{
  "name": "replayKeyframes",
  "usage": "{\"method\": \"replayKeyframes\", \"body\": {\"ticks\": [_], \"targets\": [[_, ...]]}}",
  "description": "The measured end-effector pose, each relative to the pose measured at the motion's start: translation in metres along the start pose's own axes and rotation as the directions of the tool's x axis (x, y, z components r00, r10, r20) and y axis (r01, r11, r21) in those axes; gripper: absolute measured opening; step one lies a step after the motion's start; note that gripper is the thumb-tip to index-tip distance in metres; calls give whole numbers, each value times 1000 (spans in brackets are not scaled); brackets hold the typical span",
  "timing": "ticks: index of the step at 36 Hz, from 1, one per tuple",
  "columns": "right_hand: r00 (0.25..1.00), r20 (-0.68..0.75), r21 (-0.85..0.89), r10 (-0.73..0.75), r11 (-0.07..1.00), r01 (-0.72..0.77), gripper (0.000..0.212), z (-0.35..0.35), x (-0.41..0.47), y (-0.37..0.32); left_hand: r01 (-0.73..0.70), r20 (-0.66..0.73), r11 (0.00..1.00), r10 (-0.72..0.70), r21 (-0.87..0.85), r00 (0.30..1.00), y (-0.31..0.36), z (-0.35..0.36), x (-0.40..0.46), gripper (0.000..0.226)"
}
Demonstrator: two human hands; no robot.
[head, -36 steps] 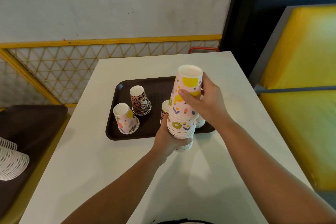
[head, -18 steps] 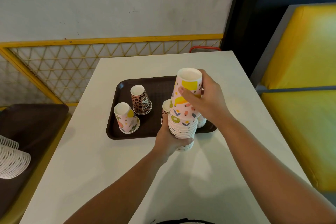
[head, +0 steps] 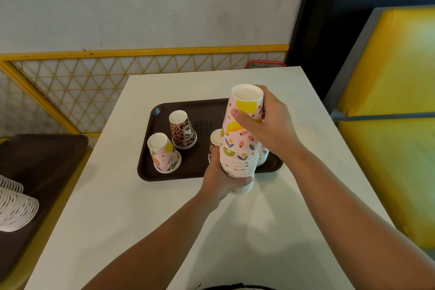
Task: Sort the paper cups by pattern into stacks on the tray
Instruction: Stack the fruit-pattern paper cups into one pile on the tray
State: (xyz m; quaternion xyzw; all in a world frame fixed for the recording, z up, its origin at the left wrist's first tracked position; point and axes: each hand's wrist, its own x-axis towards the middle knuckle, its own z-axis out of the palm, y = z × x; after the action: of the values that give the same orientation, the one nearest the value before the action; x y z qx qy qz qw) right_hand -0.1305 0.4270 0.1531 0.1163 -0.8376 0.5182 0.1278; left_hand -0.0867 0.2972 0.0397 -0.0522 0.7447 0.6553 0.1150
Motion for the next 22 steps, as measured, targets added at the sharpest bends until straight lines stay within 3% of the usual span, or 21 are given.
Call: {"method": "replayKeyframes", "body": {"ticks": [7,11,17,22], "targets": [[996,-76,37,38,999,-35,33,-12,12,-10,-8,8,1000,8,1,1000,2,-1,-1,115],[983,-144,167,115,982,-91,26,-23,21,-16,-7,-1,1000,7,-19,1000,1,-1,-1,114],[918,-303,413,254,904,-113,27,-42,41,-14,-8,-33,1000,8,-8,999,-2,-4,-2,112],[850,-462,365,252,928,-76,30,-51,51,-4,-15,-47,1000,14,-16,999,-3,-7,-1,103]]}}
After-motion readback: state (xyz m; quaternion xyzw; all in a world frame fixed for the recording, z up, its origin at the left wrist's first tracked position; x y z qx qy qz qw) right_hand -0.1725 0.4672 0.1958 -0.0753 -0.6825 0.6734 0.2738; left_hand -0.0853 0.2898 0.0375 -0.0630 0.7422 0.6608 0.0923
